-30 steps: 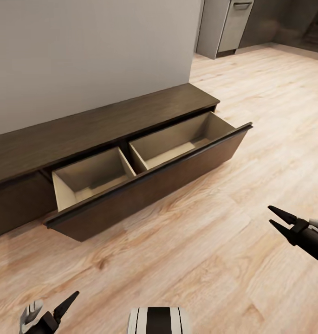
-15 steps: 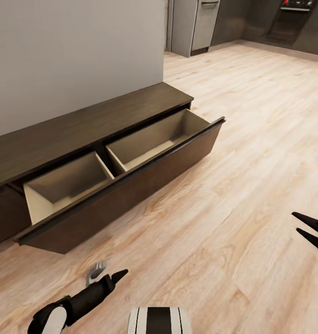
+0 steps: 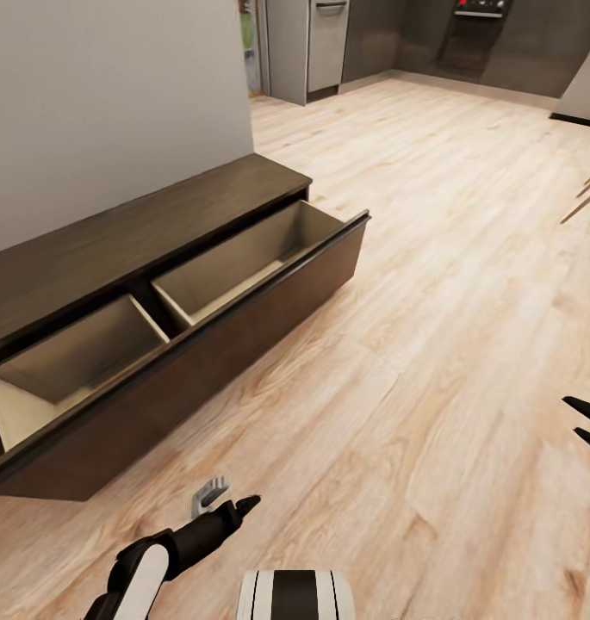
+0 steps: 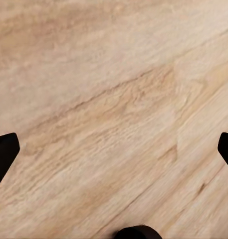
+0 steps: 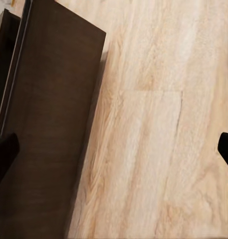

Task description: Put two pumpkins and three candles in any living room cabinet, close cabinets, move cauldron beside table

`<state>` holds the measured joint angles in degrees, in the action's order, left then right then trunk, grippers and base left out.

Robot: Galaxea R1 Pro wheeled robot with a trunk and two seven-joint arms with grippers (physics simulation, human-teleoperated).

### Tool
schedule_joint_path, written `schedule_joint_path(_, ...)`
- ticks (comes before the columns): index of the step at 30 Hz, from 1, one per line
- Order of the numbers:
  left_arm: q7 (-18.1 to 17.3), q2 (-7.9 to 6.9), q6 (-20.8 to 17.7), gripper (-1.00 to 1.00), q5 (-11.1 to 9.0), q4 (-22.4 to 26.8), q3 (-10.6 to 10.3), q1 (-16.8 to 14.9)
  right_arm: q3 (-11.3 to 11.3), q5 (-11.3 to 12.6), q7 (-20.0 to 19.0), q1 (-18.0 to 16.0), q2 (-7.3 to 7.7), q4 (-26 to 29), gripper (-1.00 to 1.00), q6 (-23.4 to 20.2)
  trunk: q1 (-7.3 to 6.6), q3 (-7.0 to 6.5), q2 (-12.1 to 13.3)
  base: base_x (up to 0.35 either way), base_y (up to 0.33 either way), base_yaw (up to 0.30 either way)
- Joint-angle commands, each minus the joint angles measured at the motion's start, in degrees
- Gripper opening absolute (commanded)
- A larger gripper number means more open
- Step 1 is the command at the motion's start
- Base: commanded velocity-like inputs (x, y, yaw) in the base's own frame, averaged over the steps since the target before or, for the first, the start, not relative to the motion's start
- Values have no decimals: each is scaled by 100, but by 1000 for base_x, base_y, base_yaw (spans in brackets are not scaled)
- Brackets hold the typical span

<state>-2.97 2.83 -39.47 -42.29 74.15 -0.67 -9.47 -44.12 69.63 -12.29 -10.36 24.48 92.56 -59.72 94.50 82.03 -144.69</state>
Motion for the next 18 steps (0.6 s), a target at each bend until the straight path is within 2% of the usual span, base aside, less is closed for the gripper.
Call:
schedule_joint_path(1,-17,19,7,100,4,-38,5,-3,-9,-63,-60,-8,1,-2,100,-28,-1,3,-1,0,0,-278)
schedule_joint_path(5,-12,98,93,100,2,-152,-2,-9,-19,-70,-68,-10,6,-1,100,-28,-1,3,-1,0,0,-278)
schedule_joint_path(13,-2,124,120,100,13,-217,5,-10,-26,-74,-72,-13,14,-1,100,-28,-1,3,-1,0,0,-278)
schedule_joint_path(18,0,127,136,100,4,-421,4,-11,-16,-79,-38,-11,30,-3,100,-28,-1,3,-1,0,0,-278)
